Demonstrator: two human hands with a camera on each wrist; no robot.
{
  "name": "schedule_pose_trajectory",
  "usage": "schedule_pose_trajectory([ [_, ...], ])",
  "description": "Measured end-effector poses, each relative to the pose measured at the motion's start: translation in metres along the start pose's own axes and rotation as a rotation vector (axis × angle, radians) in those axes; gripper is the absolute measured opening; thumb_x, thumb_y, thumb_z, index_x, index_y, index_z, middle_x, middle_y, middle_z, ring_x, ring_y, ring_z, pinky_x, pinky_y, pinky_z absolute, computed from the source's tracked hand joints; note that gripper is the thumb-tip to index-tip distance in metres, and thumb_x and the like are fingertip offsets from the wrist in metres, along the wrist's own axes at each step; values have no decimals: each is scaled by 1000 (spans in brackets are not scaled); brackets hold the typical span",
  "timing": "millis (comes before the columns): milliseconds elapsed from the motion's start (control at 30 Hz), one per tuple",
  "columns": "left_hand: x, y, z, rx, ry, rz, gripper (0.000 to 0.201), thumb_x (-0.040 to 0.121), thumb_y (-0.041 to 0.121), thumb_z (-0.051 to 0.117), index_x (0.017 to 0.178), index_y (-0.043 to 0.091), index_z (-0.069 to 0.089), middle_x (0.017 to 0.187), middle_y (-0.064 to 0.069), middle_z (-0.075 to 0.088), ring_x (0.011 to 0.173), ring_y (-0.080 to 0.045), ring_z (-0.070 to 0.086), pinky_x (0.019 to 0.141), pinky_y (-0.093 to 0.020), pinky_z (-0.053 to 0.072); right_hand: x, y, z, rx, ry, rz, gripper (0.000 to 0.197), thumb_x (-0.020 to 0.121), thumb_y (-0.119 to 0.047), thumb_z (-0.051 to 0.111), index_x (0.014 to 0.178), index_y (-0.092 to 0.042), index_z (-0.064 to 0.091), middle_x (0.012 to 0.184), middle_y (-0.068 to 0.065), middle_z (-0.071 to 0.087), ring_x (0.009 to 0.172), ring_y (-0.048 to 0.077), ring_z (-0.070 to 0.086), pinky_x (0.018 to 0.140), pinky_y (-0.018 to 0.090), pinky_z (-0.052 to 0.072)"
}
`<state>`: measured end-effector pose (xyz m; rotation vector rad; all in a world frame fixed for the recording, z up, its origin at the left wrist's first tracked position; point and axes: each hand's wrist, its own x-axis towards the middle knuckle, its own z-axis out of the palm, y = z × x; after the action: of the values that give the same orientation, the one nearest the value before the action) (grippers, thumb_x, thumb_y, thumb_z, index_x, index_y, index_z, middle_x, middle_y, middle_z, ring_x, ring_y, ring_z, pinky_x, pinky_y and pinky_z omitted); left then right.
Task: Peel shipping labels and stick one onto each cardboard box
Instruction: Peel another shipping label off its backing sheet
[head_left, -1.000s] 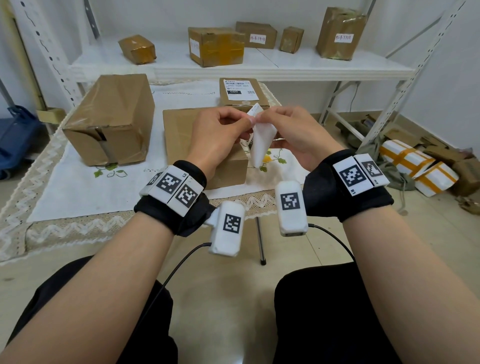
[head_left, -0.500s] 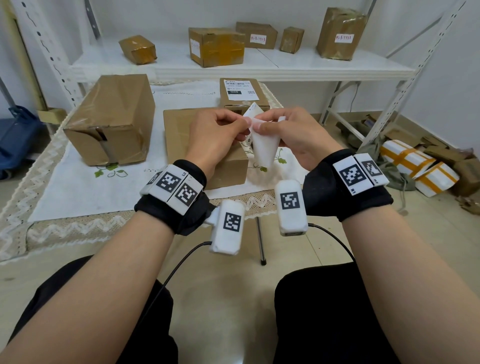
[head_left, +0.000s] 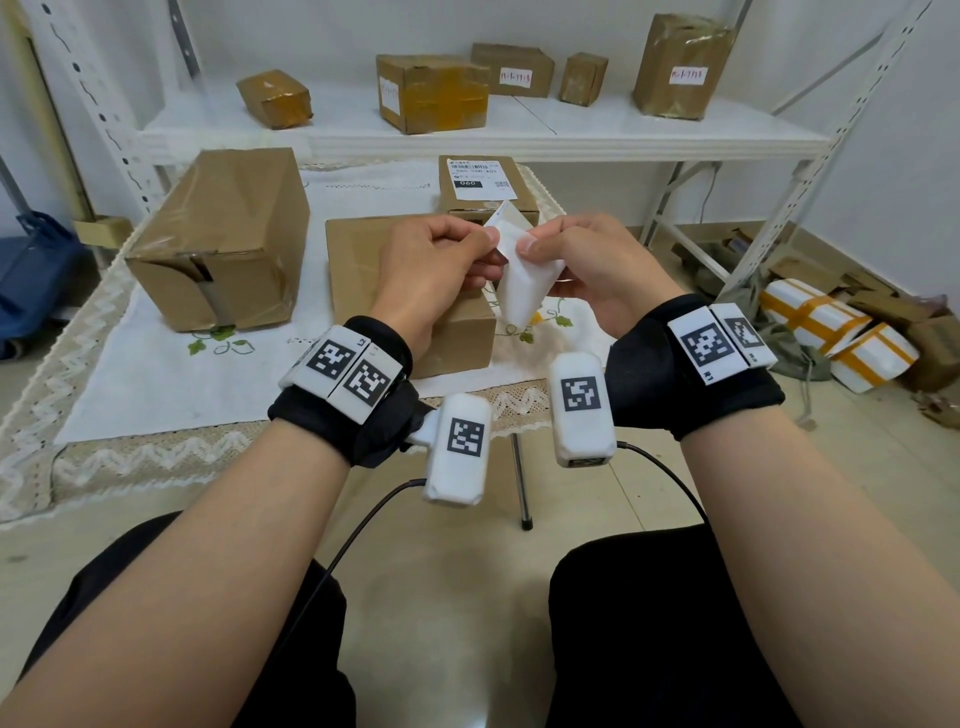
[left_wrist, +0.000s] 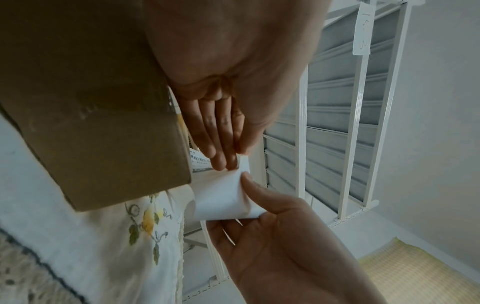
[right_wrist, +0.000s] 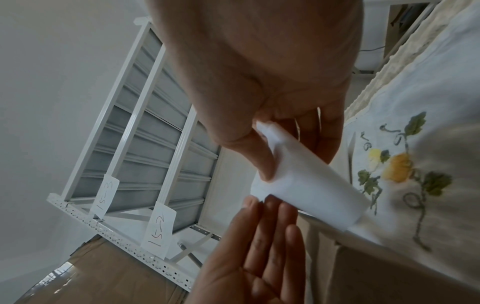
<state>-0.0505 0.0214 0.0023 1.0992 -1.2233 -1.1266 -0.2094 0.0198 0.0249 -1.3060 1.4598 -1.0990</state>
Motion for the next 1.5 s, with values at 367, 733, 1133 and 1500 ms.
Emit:
schedule_pose_trajectory([
  [367, 0, 2, 2, -83, -23, -20, 9, 97, 8, 66, 89, 7, 69, 81, -10, 75, 68, -13, 74, 68, -20, 60, 0, 0, -1, 61, 8, 1, 8, 92, -5, 69, 88, -12, 66, 87, 5, 69, 77, 17, 66, 63, 24, 54],
  [733, 1, 1, 2, -103, -35, -58, 10, 99, 9, 63, 96, 2, 68, 83, -11, 74, 69, -13, 74, 67, -20, 60, 3, -1, -2, 121, 21, 15, 14, 91, 0, 66, 85, -12, 64, 88, 7, 67, 81, 21, 65, 71, 30, 57],
  [1133, -1, -1, 4, -68, -51, -1, 10, 100, 10, 62, 91, 9, 65, 79, -9, 74, 67, -12, 72, 68, -20, 59, -1, 4, 1, 122, -19, -44, 30, 81, 0, 81, 95, -16, 60, 97, 6, 67, 84, 22, 70, 76, 35, 60],
  [1500, 2, -4, 4, -35, -39, 19, 11, 100, 16, 63, 98, 7, 69, 79, -2, 74, 71, -13, 70, 71, -21, 59, 1, 7, 3, 110, -27, -62, 25, 82, -5, 81, 79, -15, 58, 91, 10, 66, 82, 23, 68, 64, 30, 55],
])
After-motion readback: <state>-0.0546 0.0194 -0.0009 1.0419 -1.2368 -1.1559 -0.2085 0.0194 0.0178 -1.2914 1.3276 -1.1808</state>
